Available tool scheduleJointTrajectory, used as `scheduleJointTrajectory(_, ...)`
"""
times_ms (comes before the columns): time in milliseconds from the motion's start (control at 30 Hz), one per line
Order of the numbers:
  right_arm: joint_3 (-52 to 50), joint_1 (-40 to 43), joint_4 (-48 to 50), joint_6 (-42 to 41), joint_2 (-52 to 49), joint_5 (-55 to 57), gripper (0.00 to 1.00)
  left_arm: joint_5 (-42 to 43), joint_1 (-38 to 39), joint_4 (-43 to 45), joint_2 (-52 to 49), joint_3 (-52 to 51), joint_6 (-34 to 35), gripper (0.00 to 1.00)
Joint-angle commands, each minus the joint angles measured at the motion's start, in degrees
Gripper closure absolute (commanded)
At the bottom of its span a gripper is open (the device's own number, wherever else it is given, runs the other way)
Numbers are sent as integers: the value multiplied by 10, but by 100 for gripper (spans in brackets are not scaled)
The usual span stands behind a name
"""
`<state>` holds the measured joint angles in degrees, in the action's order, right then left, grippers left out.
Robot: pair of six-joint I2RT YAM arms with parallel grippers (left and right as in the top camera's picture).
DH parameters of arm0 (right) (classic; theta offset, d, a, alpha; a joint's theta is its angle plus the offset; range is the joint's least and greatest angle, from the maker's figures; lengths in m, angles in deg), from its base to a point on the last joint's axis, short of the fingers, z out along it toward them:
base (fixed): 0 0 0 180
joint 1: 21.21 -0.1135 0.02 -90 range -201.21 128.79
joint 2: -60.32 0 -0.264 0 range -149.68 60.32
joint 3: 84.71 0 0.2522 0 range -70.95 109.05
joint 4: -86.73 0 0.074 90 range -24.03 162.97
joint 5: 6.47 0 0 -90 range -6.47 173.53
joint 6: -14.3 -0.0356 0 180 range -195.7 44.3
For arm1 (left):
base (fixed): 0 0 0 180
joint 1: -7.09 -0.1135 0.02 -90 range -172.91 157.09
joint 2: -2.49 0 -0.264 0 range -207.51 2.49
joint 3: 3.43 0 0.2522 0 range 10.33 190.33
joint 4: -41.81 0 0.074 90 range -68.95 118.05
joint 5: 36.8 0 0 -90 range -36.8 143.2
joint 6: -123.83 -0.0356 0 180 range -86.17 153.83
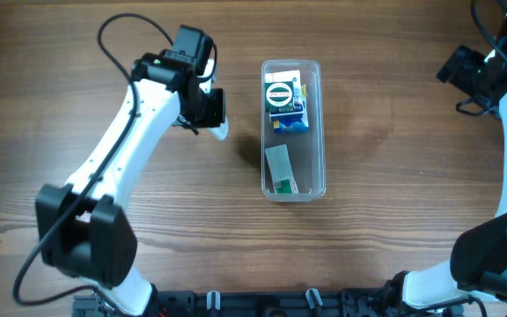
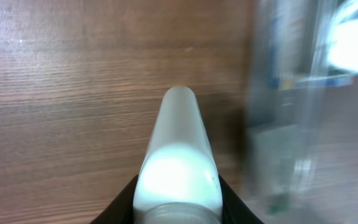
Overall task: Pack container
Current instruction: 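Lift the Calamol bottle and carry it over the container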
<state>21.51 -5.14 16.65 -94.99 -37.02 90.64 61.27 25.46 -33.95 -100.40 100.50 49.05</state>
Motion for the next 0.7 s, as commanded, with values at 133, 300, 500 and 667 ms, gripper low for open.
scheduleJointTrajectory(133, -3, 0, 2, -3, -7, -3, 0, 45, 75, 2, 99, 61, 101, 75)
scheduleJointTrajectory(300, -3, 0, 2, -3, -7, -3, 0, 41, 154, 30, 99, 61, 143, 75)
scheduleJointTrajectory(500, -3, 0, 2, -3, -7, -3, 0, -12, 221, 70, 76, 61, 187, 75)
scheduleJointTrajectory(667, -3, 0, 2, -3, -7, -3, 0, -16, 240, 76, 34, 61, 205, 71)
